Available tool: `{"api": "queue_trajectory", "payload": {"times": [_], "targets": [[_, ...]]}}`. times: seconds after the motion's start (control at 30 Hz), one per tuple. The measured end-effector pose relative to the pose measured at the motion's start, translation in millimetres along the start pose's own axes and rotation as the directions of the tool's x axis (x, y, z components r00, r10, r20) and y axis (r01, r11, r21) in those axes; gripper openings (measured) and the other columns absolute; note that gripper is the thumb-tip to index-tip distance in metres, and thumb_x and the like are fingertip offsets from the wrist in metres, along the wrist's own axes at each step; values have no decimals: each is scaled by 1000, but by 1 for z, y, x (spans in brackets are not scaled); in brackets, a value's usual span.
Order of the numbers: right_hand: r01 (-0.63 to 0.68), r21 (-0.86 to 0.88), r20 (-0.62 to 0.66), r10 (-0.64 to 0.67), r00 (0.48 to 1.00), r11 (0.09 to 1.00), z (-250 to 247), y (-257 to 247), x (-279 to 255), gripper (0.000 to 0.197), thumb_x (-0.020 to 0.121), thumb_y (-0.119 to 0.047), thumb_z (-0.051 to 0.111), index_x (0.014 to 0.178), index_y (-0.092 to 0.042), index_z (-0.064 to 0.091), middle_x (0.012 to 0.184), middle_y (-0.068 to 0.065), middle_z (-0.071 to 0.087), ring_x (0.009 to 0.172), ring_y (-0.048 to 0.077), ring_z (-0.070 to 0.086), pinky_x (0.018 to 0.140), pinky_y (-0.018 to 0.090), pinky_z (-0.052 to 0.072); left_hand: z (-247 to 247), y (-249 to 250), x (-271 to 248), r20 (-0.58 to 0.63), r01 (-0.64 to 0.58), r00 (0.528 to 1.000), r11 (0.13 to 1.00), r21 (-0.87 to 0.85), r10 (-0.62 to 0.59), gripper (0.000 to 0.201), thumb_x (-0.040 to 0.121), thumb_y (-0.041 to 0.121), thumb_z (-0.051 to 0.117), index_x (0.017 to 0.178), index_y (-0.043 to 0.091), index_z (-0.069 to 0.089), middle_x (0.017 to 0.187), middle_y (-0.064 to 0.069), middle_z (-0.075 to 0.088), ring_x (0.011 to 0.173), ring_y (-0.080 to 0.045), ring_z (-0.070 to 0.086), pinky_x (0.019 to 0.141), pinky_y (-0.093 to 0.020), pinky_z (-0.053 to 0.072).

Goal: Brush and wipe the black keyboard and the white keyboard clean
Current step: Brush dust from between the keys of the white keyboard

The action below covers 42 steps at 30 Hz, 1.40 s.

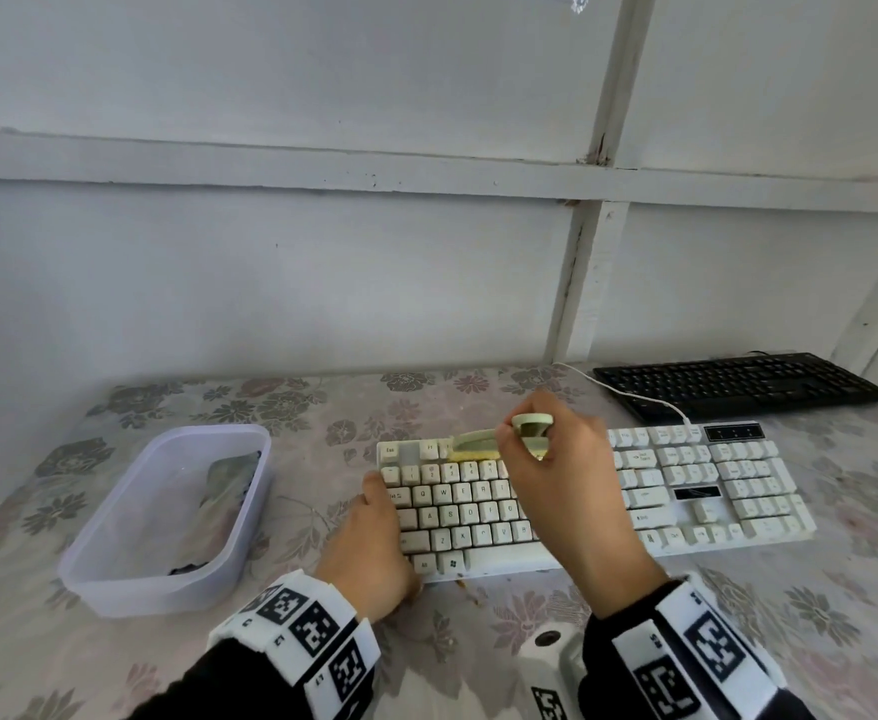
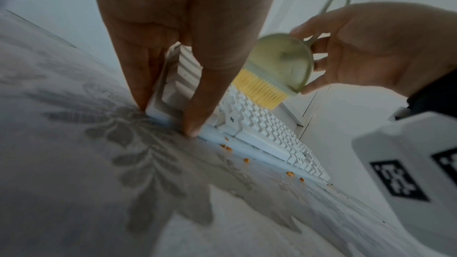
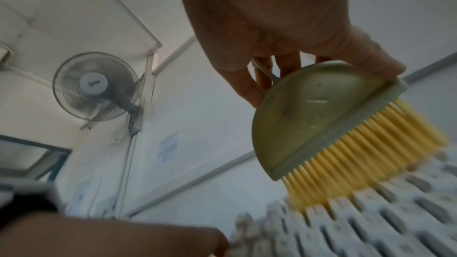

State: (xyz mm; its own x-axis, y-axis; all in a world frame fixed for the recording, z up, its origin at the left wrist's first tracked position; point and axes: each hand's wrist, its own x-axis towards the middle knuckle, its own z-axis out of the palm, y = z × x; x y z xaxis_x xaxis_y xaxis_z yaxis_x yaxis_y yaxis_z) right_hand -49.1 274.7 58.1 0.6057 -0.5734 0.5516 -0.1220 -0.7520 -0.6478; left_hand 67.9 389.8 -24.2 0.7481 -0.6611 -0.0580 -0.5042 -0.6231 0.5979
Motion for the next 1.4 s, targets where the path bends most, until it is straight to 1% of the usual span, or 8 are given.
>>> {"api": "queue_trajectory", "payload": {"times": [0.13, 0.27, 0.43, 0.6, 0.7, 0.87, 0.97, 1.4], "targets": [[-43, 196, 133, 17, 991, 980, 2, -20, -3, 8, 89, -22, 60, 80, -21, 58, 76, -9, 61, 86, 15, 54, 71, 26, 43, 0, 2, 0, -7, 6, 1000, 1000, 17, -6, 93, 60, 17, 79, 130, 14, 18, 123, -4, 48, 110, -22, 53, 91, -37, 50], [-131, 249, 179, 87, 980, 960, 3, -3, -4, 14, 90, -21, 60, 76, -20, 56, 71, -11, 57, 66, -1, 52, 58, 12, 37, -1, 2, 0, 1, 4, 1000, 1000, -6, -4, 92, 62, 17, 80, 131, 15, 19, 123, -3, 49, 111, -22, 53, 93, -38, 50], [-182, 8, -50, 182, 982, 983, -25, 36, 12, 14, 87, -12, 57, 75, -17, 55, 68, 2, 57, 74, 24, 49, 59, 31, 36, 0, 1, 2, 14, 0, 1000, 999, 38, -1, 99, 61, 17, 82, 135, 11, 16, 123, -5, 49, 111, -22, 52, 92, -35, 49], [-120, 317, 120, 86, 989, 941, -18, -4, 4, 11, 87, -13, 62, 76, -16, 58, 65, -10, 58, 59, 0, 51, 57, 16, 37, 0, 1, 2, 4, -3, 1000, 1000, 0, 3, 94, 60, 16, 81, 131, 14, 19, 121, -2, 50, 111, -21, 53, 92, -37, 50], [-48, 264, 178, 0, 984, 963, 4, -11, -4, 13, 88, -19, 62, 76, -23, 57, 76, -11, 62, 75, 2, 55, 63, 13, 38, -1, 2, 1, -5, 1, 1000, 1000, 10, -1, 94, 60, 17, 81, 130, 14, 19, 124, -3, 49, 114, -22, 52, 94, -36, 48], [-120, 66, 68, 116, 991, 991, -13, 26, 5, 15, 89, -17, 59, 76, -22, 55, 77, -5, 61, 75, 11, 57, 60, 18, 41, 1, -1, 3, 15, -24, 1000, 1000, 18, 24, 96, 59, 18, 81, 133, 12, 19, 120, -4, 50, 109, -22, 53, 90, -36, 50], [-132, -67, -89, 126, 988, 989, -39, 40, 12, 11, 88, -13, 58, 77, -16, 56, 70, 0, 59, 75, 25, 55, 59, 34, 44, 1, -2, 4, 9, -25, 1000, 999, 23, 25, 97, 57, 17, 82, 132, 12, 20, 117, -4, 50, 106, -20, 53, 87, -34, 51], [-259, 199, -50, 274, 960, 945, -88, 85, 20, 15, 85, -10, 63, 73, -15, 57, 60, -9, 54, 54, 1, 46, 55, 19, 38, 1, -2, 5, 5, -20, 1000, 1000, 22, 20, 94, 60, 14, 81, 128, 16, 17, 115, -1, 48, 97, -16, 53, 75, -26, 52]]}}
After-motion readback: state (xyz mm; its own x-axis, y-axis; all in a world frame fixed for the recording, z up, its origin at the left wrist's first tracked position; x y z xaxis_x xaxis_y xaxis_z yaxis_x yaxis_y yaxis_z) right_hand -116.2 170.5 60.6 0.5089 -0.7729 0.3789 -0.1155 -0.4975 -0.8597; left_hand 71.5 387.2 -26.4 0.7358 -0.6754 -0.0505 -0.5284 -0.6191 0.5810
